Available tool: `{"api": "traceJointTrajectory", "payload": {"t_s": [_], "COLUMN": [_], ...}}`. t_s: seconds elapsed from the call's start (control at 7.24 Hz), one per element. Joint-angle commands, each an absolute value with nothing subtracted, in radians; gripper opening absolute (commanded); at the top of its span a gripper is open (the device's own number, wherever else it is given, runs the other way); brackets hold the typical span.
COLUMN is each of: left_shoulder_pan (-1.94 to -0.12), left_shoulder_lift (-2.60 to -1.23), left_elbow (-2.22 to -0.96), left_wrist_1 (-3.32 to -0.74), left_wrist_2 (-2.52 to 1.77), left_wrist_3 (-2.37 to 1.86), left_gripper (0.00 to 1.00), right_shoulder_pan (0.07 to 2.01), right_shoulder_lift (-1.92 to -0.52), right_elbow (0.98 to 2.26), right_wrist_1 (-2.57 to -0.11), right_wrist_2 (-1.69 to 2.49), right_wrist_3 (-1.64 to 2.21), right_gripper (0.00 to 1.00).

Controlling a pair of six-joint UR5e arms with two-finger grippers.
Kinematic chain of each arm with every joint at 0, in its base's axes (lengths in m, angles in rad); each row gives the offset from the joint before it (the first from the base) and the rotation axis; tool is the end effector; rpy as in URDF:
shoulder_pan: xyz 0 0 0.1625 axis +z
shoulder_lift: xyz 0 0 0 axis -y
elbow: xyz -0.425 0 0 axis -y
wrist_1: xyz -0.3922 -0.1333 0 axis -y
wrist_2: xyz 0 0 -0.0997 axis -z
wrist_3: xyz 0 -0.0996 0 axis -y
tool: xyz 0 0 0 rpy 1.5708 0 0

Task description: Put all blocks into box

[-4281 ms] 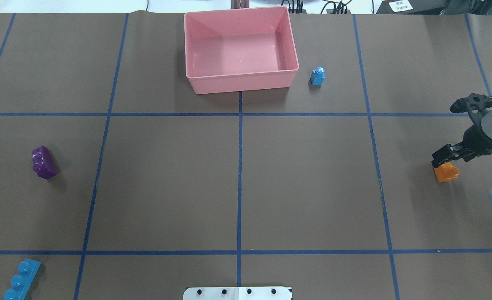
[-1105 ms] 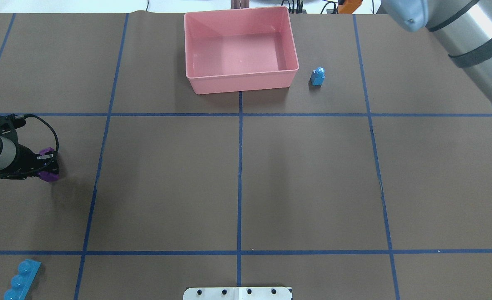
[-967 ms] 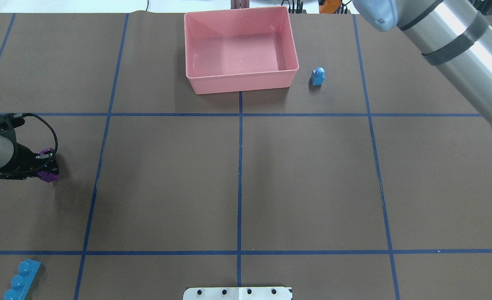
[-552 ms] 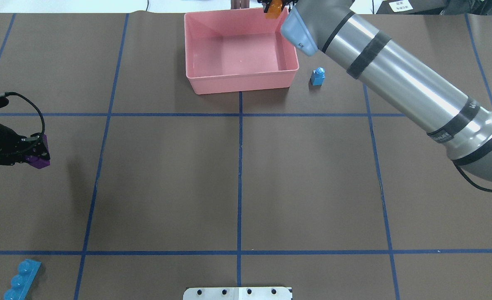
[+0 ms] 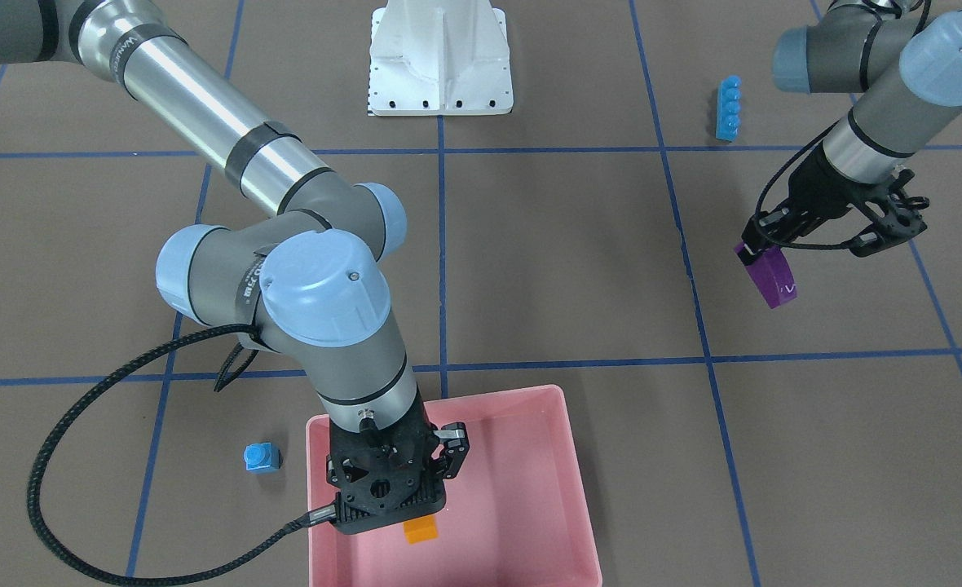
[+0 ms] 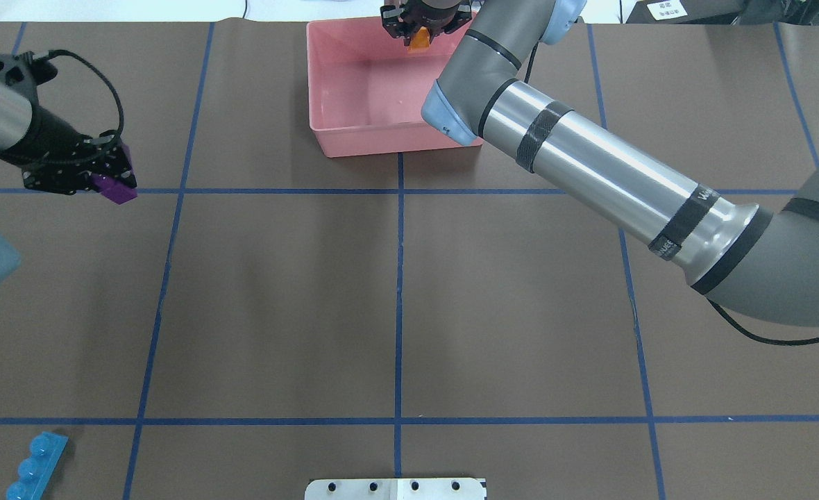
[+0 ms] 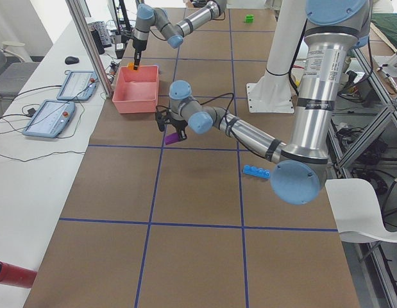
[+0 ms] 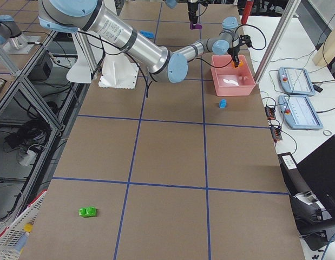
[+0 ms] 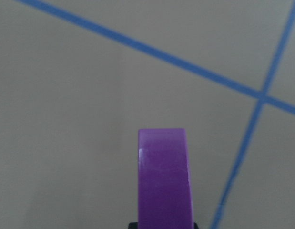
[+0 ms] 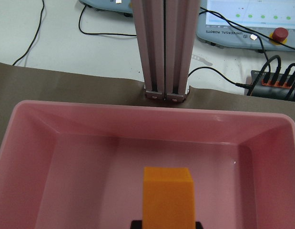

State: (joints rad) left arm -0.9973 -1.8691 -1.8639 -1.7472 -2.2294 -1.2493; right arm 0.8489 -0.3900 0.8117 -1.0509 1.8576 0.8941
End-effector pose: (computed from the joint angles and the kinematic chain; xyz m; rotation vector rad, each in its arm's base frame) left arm 0.2523 -0.5239 0.3375 -0.0415 0.9708 -0.3696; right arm -0.5071 -0.7351 0.1392 0.4539 -0.8584 0.0235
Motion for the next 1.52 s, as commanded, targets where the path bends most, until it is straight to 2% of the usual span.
{"api": "traceJointTrajectory", "payload": {"t_s": [0.0,0.28,0.55,0.97,1.1,1.38], "left_shoulder_pan": [-1.008,-1.011,-1.008,-0.98,-0.947,-0.914], "left_shoulder_lift": [-2.061,-2.228,-2.472,-2.646,-2.684,-2.709], "left_elbow": [-1.852,-1.766,-1.514,-1.075,-1.004,-0.948], "left_wrist_1": [-1.63,-1.609,-1.64,-2.024,-2.037,-2.069], "left_wrist_2": [-2.238,-2.24,-2.235,-2.115,-2.027,-1.978], "left_wrist_3": [-1.256,-1.34,-1.411,-1.526,-1.526,-1.526], "left_gripper": [0.0,0.0,0.0,0.0,0.0,0.0], "right_shoulder_pan": [0.877,0.963,0.997,1.025,1.025,0.987], "right_shoulder_lift": [-0.37,-0.394,-0.588,-0.776,-0.805,-0.851], "right_elbow": [0.814,0.944,1.13,1.215,1.216,1.207], "right_wrist_1": [-1.06,-1.263,-1.364,-1.351,-1.351,-1.312], "right_wrist_2": [1.9,2.064,2.069,2.071,2.072,2.068], "right_wrist_3": [0.942,0.887,0.67,0.556,0.561,0.558], "right_gripper": [1.0,1.0,1.0,1.0,1.0,1.0]}}
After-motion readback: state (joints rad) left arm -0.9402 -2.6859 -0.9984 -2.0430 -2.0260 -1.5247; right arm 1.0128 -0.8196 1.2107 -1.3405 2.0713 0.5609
